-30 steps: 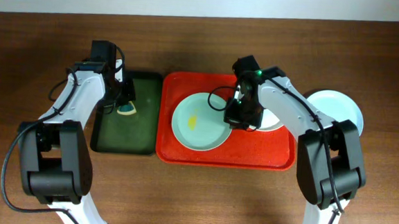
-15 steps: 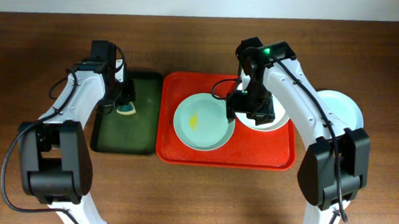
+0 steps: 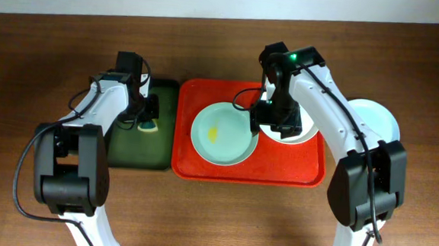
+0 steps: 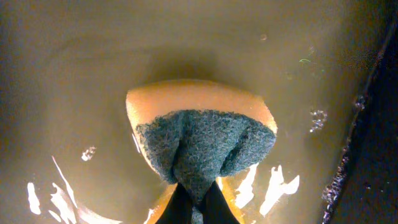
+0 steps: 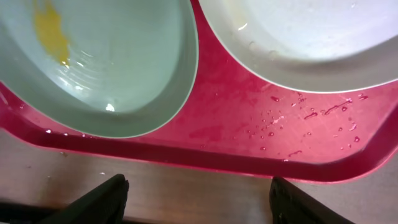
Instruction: Clean dirty plates on tray and stack at the side
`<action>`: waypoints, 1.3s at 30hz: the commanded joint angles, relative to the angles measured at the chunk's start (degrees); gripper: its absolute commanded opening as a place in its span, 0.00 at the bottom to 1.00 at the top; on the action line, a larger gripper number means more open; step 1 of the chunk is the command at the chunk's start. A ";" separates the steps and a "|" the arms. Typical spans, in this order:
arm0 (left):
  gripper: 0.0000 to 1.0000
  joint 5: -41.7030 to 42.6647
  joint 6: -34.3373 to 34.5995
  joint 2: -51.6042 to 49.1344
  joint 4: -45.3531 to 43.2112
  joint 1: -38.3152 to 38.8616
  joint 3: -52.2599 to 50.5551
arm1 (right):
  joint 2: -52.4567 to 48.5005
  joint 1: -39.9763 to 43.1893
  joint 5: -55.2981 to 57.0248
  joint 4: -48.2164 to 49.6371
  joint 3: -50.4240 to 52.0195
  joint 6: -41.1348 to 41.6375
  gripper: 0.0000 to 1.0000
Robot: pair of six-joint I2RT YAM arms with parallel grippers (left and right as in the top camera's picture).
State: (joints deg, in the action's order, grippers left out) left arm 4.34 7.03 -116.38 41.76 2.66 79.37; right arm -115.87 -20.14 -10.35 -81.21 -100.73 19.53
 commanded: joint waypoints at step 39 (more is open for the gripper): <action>0.02 0.42 -1.14 -1.01 -0.81 -0.02 -0.44 | 0.76 -2.23 -1.29 27.12 18.75 13.49 0.23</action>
State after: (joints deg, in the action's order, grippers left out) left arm 4.34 6.85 -116.38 41.30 2.68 79.37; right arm -115.77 -22.98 -9.43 -53.91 -80.53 33.85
